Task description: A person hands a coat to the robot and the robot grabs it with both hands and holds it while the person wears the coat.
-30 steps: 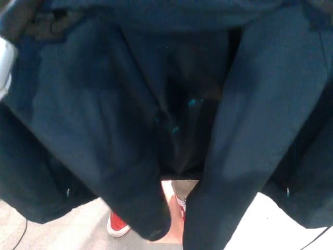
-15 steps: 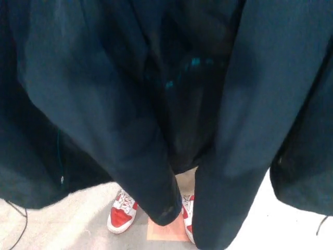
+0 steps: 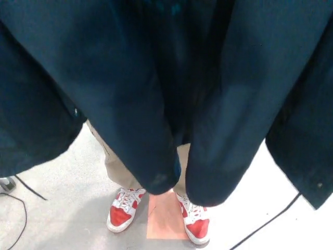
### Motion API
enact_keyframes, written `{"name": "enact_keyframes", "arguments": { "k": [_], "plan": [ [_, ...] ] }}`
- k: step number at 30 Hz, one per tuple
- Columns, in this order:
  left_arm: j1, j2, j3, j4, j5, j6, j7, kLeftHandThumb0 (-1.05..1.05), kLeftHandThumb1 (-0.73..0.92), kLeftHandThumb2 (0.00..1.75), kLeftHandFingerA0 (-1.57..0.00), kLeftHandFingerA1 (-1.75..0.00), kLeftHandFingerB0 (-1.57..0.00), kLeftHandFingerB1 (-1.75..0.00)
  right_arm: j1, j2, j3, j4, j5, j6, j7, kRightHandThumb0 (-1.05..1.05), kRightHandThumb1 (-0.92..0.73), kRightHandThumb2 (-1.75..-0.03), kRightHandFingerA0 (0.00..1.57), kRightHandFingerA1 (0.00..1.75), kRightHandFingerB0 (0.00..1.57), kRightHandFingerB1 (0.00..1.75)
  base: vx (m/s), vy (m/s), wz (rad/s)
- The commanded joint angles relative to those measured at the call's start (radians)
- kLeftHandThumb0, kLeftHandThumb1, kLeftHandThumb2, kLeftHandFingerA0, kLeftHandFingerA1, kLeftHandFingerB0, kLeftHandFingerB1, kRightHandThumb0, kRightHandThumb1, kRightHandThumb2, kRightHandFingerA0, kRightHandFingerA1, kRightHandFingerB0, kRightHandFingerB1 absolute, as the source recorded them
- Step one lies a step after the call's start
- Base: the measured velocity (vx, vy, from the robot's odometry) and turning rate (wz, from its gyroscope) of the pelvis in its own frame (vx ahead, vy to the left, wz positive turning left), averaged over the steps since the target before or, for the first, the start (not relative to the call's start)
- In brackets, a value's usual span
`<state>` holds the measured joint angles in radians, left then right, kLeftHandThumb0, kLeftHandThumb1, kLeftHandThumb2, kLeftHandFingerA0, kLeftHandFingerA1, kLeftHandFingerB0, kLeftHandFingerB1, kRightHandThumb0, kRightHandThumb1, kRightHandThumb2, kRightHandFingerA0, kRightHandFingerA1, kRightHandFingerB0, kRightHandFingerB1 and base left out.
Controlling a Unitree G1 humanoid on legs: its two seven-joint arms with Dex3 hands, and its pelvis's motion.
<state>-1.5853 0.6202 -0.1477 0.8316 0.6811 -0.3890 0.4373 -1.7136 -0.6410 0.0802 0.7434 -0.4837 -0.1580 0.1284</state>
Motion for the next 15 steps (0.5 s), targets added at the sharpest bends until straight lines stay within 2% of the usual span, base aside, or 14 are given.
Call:
{"name": "enact_keyframes", "arguments": {
  "k": [1,3,4,5,6,7,8,9,10,11,12,13,15],
  "plan": [
    [-0.166,0.095,-0.030,0.161,0.068,-0.012,0.149,-0.41,0.55,0.91,-1.27,-1.46,-0.96,-1.27,-0.239,-0.095,0.024,0.225,-0.062,-0.029,-0.117,-0.35,-0.82,-0.64,0.94,1.75,0.76,1.57,0.00,0.000,0.00],
    [-0.208,0.097,-0.053,0.205,0.081,-0.010,0.172,-0.42,0.55,0.91,-1.28,-1.47,-0.98,-1.29,-0.292,-0.096,0.048,0.285,-0.075,-0.033,-0.127,-0.36,-0.81,-0.65,0.94,1.75,0.77,1.60,0.00,0.000,0.00],
    [-0.236,0.100,-0.070,0.229,0.094,-0.001,0.182,-0.36,0.75,0.63,-0.98,-1.75,-0.76,-1.57,-0.325,-0.098,0.062,0.320,-0.083,-0.034,-0.134,-0.37,-0.81,-0.65,0.95,1.75,0.78,1.61,0.00,0.000,0.00],
    [-0.250,0.101,-0.080,0.241,0.101,0.004,0.187,-0.36,0.75,0.63,-0.98,-1.75,-0.76,-1.57,-0.342,-0.098,0.069,0.340,-0.086,-0.034,-0.137,-0.37,-0.81,-0.65,0.95,1.75,0.78,1.61,0.00,0.000,0.00],
    [-0.279,0.107,-0.097,0.263,0.110,0.007,0.184,-0.37,0.73,0.67,-0.98,-1.59,-0.83,-1.26,-0.376,-0.099,0.084,0.375,-0.094,-0.032,-0.143,-0.38,-0.81,-0.65,0.94,1.75,0.78,1.60,0.00,0.000,0.00],
    [-0.290,0.108,-0.105,0.274,0.110,0.004,0.184,-0.37,0.73,0.67,-0.98,-1.59,-0.83,-1.26,-0.388,-0.100,0.091,0.391,-0.095,-0.034,-0.147,-0.38,-0.81,-0.65,0.94,1.75,0.78,1.60,0.00,0.000,0.00],
    [-0.310,0.112,-0.116,0.288,0.112,0.000,0.174,-0.37,0.73,0.64,-1.02,-1.41,-0.91,-0.98,-0.408,-0.103,0.103,0.412,-0.101,-0.037,-0.151,-0.37,-0.81,-0.65,0.94,1.75,0.78,1.60,0.00,0.000,0.00],
    [-0.335,0.114,-0.122,0.309,0.106,-0.005,0.161,-0.32,0.69,0.64,-0.88,-1.67,-0.77,-1.27,-0.433,-0.106,0.121,0.436,-0.114,-0.038,-0.159,-0.36,-0.80,-0.64,0.94,1.75,0.81,1.57,0.00,0.000,0.00],
    [-0.361,0.114,-0.126,0.333,0.094,-0.012,0.148,-0.32,0.69,0.64,-0.88,-1.67,-0.77,-1.27,-0.458,-0.108,0.143,0.461,-0.129,-0.039,-0.169,-0.36,-0.80,-0.64,0.94,1.75,0.81,1.57,0.00,0.000,0.00],
    [-0.380,0.108,-0.120,0.350,0.078,-0.006,0.134,-0.30,0.65,0.60,-0.87,-1.75,-0.78,-1.20,-0.473,-0.111,0.154,0.475,-0.134,-0.049,-0.175,-0.34,-0.80,-0.64,0.95,1.75,0.84,1.55,0.00,0.000,0.00],
    [-0.387,0.107,-0.120,0.357,0.073,-0.005,0.130,-0.30,0.65,0.60,-0.87,-1.75,-0.78,-1.20,-0.479,-0.112,0.159,0.482,-0.135,-0.052,-0.178,-0.34,-0.80,-0.64,0.95,1.75,0.84,1.55,0.00,0.000,0.00],
    [-0.428,0.103,-0.130,0.392,0.075,0.008,0.125,-0.45,0.54,0.85,-1.19,-1.47,-0.89,-1.30,-0.508,-0.117,0.186,0.509,-0.149,-0.053,-0.184,-0.34,-0.80,-0.64,0.93,1.75,0.80,1.57,0.00,0.000,0.00],
    [-0.460,0.100,-0.142,0.418,0.077,0.017,0.124,-0.44,0.52,0.85,-1.19,-1.46,-0.91,-1.30,-0.529,-0.122,0.207,0.530,-0.155,-0.062,-0.189,-0.34,-0.80,-0.64,0.91,1.75,0.76,1.57,0.00,0.000,0.00]
  ]
}}
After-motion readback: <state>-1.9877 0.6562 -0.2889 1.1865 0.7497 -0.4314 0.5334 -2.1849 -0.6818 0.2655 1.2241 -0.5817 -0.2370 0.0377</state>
